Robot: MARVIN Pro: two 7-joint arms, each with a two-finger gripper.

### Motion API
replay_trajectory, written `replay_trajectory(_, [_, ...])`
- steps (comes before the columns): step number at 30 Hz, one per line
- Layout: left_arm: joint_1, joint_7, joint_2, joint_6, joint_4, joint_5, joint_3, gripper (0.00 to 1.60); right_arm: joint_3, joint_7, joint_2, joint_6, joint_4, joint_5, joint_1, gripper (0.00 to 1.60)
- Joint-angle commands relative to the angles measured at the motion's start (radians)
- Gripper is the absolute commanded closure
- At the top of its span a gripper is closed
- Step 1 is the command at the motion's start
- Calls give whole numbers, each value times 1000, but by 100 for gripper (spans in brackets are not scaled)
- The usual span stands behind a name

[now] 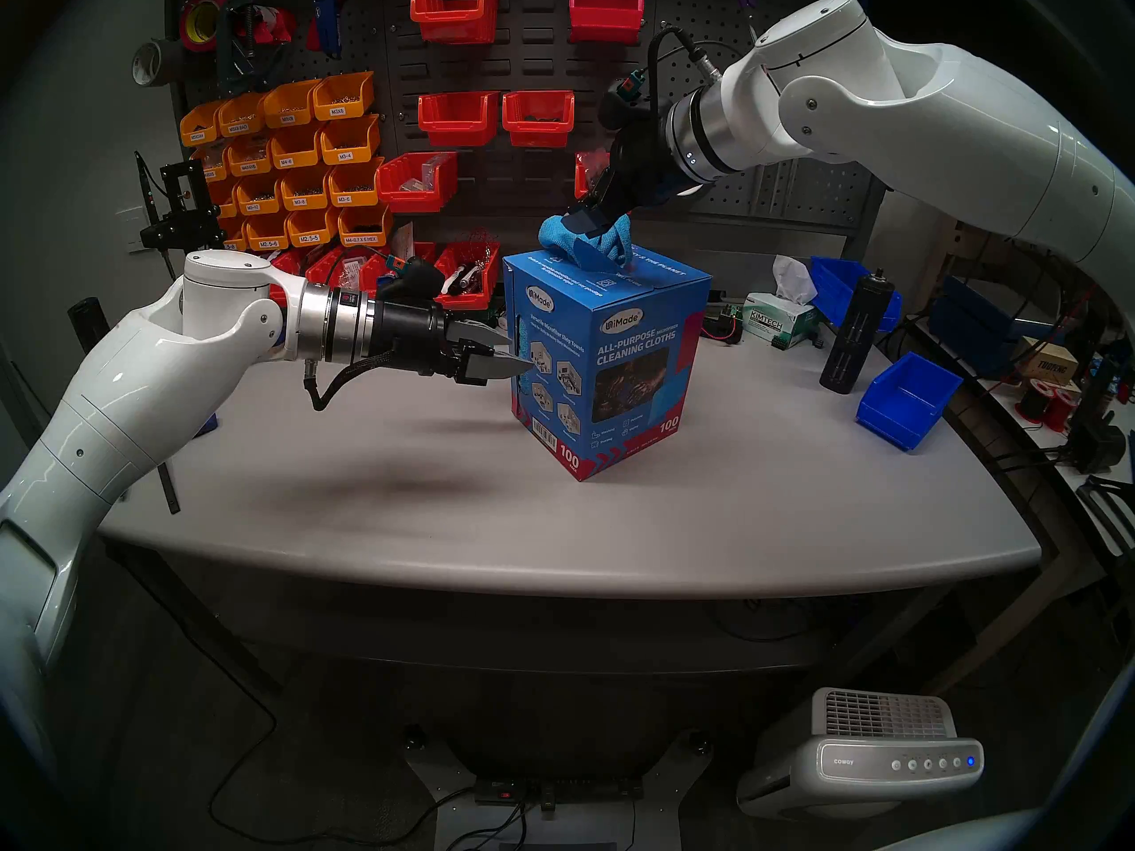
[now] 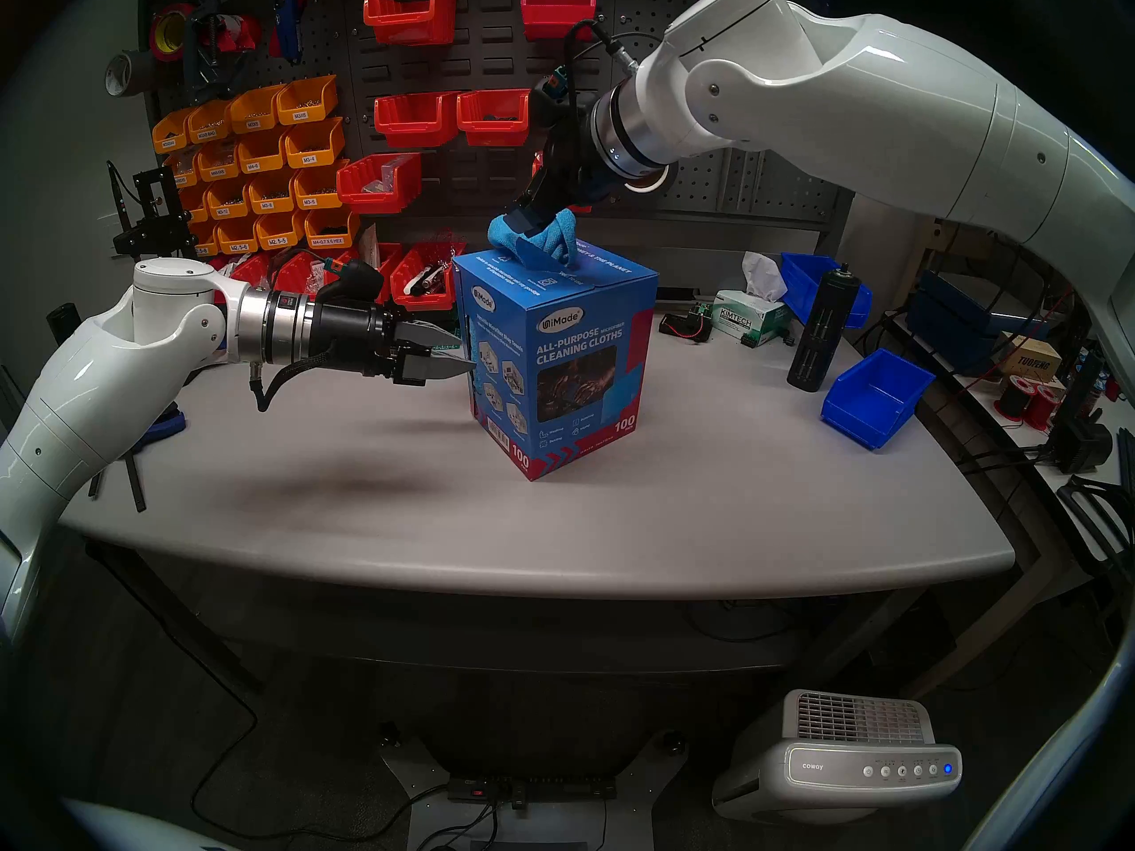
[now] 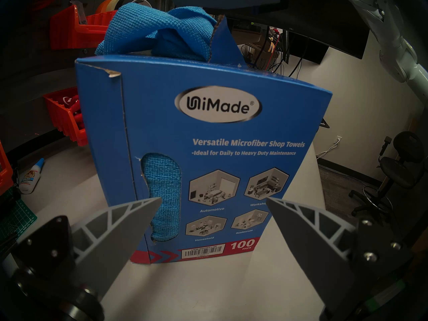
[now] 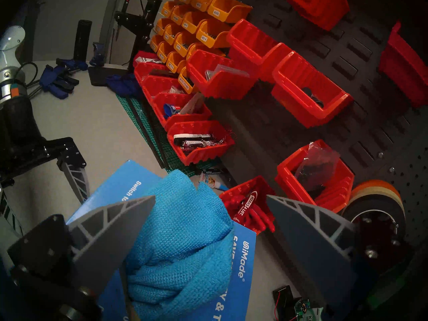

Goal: Take out a shop towel

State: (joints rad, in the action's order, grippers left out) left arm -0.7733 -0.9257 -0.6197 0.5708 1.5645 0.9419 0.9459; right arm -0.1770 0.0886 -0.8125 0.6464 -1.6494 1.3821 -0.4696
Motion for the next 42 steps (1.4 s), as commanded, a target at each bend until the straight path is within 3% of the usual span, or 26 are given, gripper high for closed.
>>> replay_trajectory(1, [27,1,2,-3,2,8,25,0,39,-76,6,-8,-11,14,-26,0])
replay_trajectory(11, [27,1,2,-3,2,8,25,0,23,-134,-3,17,-9,27,-34,0])
replay_trajectory(33, [27,1,2,-3,2,8,25,0,24,-152,-13,58,-11,67,-29,0])
replay_trajectory(42, [27,1,2,-3,2,8,25,0,34,-304,-6,48,-14,158,11,0])
